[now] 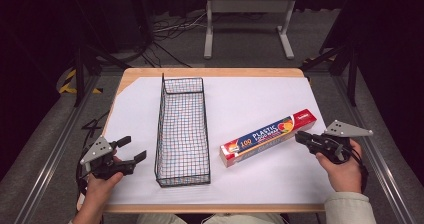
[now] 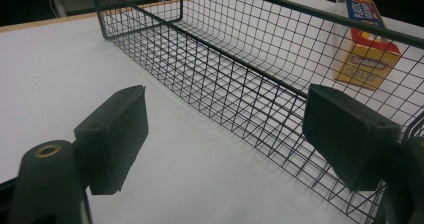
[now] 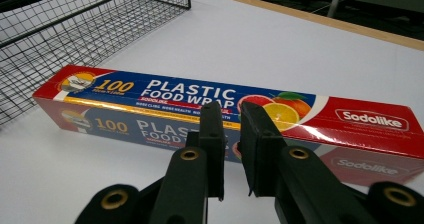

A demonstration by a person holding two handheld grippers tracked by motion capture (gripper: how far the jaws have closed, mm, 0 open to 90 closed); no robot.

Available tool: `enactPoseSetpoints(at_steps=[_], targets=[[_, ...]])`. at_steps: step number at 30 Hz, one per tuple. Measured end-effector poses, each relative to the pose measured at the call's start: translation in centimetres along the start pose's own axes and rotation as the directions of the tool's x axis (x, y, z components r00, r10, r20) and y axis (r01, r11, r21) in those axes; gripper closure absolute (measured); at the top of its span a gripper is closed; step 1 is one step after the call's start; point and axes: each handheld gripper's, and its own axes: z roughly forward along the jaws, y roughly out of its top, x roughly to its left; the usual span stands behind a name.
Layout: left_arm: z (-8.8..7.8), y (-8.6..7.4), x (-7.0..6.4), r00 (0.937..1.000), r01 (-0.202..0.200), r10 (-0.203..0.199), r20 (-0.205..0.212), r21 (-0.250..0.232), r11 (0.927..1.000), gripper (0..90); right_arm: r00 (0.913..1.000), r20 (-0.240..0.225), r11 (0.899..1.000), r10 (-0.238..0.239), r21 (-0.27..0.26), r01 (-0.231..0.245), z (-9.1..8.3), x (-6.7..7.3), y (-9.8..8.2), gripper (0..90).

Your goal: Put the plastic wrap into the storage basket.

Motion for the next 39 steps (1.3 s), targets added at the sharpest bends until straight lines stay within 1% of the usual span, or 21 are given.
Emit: enactPoseSetpoints(at_steps=[2, 5, 7, 9, 10, 11, 12, 13, 14, 16, 19, 21, 22, 23, 24, 25, 27, 31, 34, 36, 39], targets=[[-0.1, 0.1, -0.1, 1.0000, 0.000, 0.000, -0.003, -0.005, 1.0000, 19.1, 0.9999, -0.006, 1.000, -0.008, 0.005, 0.008, 0.0, 0.1, 0.2, 81.5], [-0.1, 0.2, -0.1, 1.0000, -0.001, 0.001, -0.005, -0.006, 1.0000, 19.1, 0.9991, -0.028, 0.999, -0.032, 0.010, 0.032, 0.2, 1.0, 0.8, 84.2], [-0.1, 0.2, -0.1, 1.0000, -0.002, 0.002, -0.005, -0.008, 1.0000, 19.1, 0.9969, -0.060, 0.998, -0.052, 0.041, 0.054, 0.4, 1.8, 1.4, 85.7], [0.0, 0.2, -0.1, 1.0000, -0.004, 0.004, -0.001, -0.007, 1.0000, 19.1, 0.9937, -0.079, 0.995, -0.079, 0.060, 0.083, 0.8, 2.4, 1.8, 85.3], [0.0, 0.2, -0.2, 1.0000, -0.004, 0.004, 0.000, -0.006, 1.0000, 19.1, 0.9887, -0.119, 0.993, -0.091, 0.067, 0.099, 1.2, 3.0, 2.0, 85.2], [0.0, 0.2, -0.1, 1.0000, -0.003, 0.003, 0.000, -0.007, 1.0000, 19.1, 0.9851, -0.138, 0.991, -0.104, 0.067, 0.114, 1.4, 3.4, 2.2, 85.8], [0.0, 0.2, -0.1, 1.0000, -0.001, 0.001, 0.000, -0.008, 1.0000, 19.1, 0.9824, -0.149, 0.989, -0.113, 0.080, 0.126, 1.7, 3.8, 2.3, 86.2], [-0.1, 0.2, 0.0, 1.0000, -0.008, 0.008, 0.000, -0.008, 0.9999, 19.1, 0.9802, -0.158, 0.986, -0.119, 0.094, 0.135, 2.0, 4.2, 2.4, 86.3], [-0.2, 0.2, -0.1, 1.0000, -0.001, 0.001, 0.001, -0.012, 0.9999, 19.1, 0.9751, -0.178, 0.982, -0.132, 0.110, 0.153, 2.4, 4.7, 2.5, 86.1], [-0.2, 0.2, -0.1, 1.0000, 0.002, -0.002, 0.002, -0.012, 0.9999, 19.1, 0.9680, -0.198, 0.975, -0.154, 0.128, 0.181, 3.1, 5.5, 2.7, 85.4], [-0.2, 0.2, -0.2, 1.0000, -0.001, 0.001, 0.005, -0.011, 0.9999, 19.1, 0.9587, -0.232, 0.971, -0.164, 0.131, 0.198, 3.8, 6.5, 3.0, 86.6], [-0.2, 0.2, -0.2, 1.0000, -0.005, 0.005, 0.006, -0.010, 0.9999, 19.1, 0.9490, -0.259, 0.965, -0.180, 0.141, 0.221, 4.4, 7.3, 3.3, 86.5], [-0.2, 0.2, -0.2, 1.0000, -0.006, 0.006, 0.007, -0.010, 0.9999, 19.0, 0.9446, -0.269, 0.960, -0.188, 0.153, 0.235, 4.7, 7.7, 3.4, 86.7], [-0.2, 0.2, -0.2, 1.0000, -0.006, 0.006, 0.007, -0.010, 0.9999, 19.0, 0.9446, -0.269, 0.960, -0.188, 0.153, 0.235, 4.7, 7.7, 3.4, 86.7], [-0.1, 0.2, -0.3, 1.0000, -0.008, 0.008, 0.006, -0.010, 0.9999, 19.0, 0.9417, -0.277, 0.958, -0.191, 0.158, 0.241, 4.8, 8.0, 3.5, 87.1], [-0.1, 0.2, -0.2, 0.9999, -0.009, 0.009, 0.008, -0.011, 0.9999, 19.0, 0.9336, -0.304, 0.954, -0.190, 0.166, 0.248, 5.2, 8.4, 3.6, 87.9], [-0.1, 0.2, -0.3, 0.9999, -0.005, 0.005, 0.010, -0.012, 0.9999, 19.0, 0.9237, -0.332, 0.948, -0.191, 0.182, 0.261, 5.7, 9.0, 3.7, 88.3], [-0.2, 0.2, -0.2, 1.0000, -0.007, 0.007, 0.006, -0.011, 0.9999, 19.0, 0.9079, -0.369, 0.933, -0.199, 0.213, 0.291, 6.7, 10.1, 3.9, 88.2], [-0.2, 0.1, -0.2, 1.0000, 0.009, -0.009, -0.002, -0.010, 0.9999, 19.1, 0.8974, -0.386, 0.921, -0.214, 0.228, 0.318, 7.4, 10.7, 3.9, 87.9], [-0.2, 0.2, -0.1, 1.0000, 0.001, -0.001, -0.006, -0.008, 1.0000, 19.2, 0.8922, -0.395, 0.912, -0.219, 0.241, 0.331, 7.9, 11.2, 3.9, 88.0], [-0.2, 0.2, -0.1, 1.0000, 0.002, -0.002, -0.006, -0.007, 1.0000, 19.2, 0.8838, -0.412, 0.900, -0.222, 0.263, 0.348, 8.6, 11.7, 3.7, 87.9]])
